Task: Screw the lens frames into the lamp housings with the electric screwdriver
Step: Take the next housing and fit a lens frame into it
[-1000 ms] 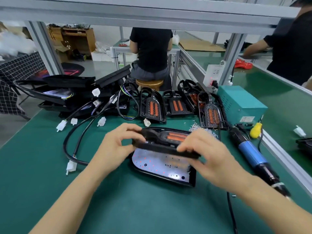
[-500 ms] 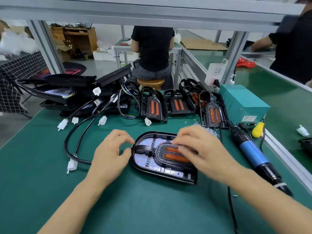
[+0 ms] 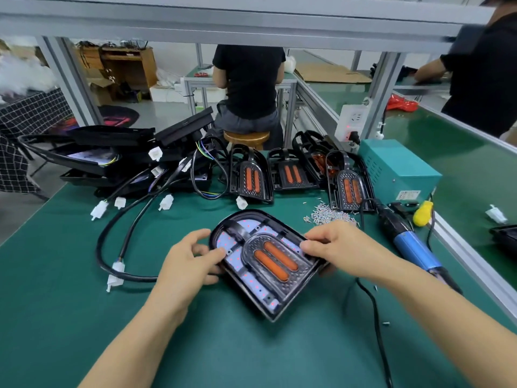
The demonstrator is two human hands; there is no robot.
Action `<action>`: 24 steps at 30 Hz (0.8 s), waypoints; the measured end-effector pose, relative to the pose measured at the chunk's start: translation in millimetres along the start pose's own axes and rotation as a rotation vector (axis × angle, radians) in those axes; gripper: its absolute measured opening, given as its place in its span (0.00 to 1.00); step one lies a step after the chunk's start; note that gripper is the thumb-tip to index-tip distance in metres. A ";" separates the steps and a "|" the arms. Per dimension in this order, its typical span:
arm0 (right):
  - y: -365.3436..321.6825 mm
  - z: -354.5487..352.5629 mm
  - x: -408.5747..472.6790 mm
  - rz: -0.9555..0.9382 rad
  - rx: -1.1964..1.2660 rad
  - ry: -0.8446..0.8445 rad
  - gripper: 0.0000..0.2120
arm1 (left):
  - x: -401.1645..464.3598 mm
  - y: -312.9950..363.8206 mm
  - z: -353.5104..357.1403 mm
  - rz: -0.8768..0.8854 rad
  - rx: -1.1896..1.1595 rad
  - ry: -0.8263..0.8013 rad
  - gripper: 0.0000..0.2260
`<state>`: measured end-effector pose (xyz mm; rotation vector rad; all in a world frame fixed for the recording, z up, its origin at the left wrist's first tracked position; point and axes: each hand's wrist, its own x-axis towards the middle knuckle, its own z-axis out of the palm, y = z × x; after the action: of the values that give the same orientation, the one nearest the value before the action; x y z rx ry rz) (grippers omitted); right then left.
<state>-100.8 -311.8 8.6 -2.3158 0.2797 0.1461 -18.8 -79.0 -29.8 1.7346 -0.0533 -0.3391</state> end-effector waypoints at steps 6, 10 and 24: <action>9.8 25.6 -16.9 0.032 0.148 -0.014 0.07 | 3.2 1.3 10.0 0.071 0.145 0.023 0.15; 12.1 20.6 -17.0 0.053 0.063 -0.033 0.12 | 5.8 -4.8 15.1 0.120 0.271 0.061 0.23; 96.3 -71.0 -33.5 0.576 -0.714 0.241 0.18 | -1.4 7.5 30.7 0.518 0.629 0.294 0.15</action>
<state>-155.6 -422.6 -3.8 -2.8847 1.1783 0.2879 -26.8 -109.5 -27.0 2.2856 -0.4235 0.3561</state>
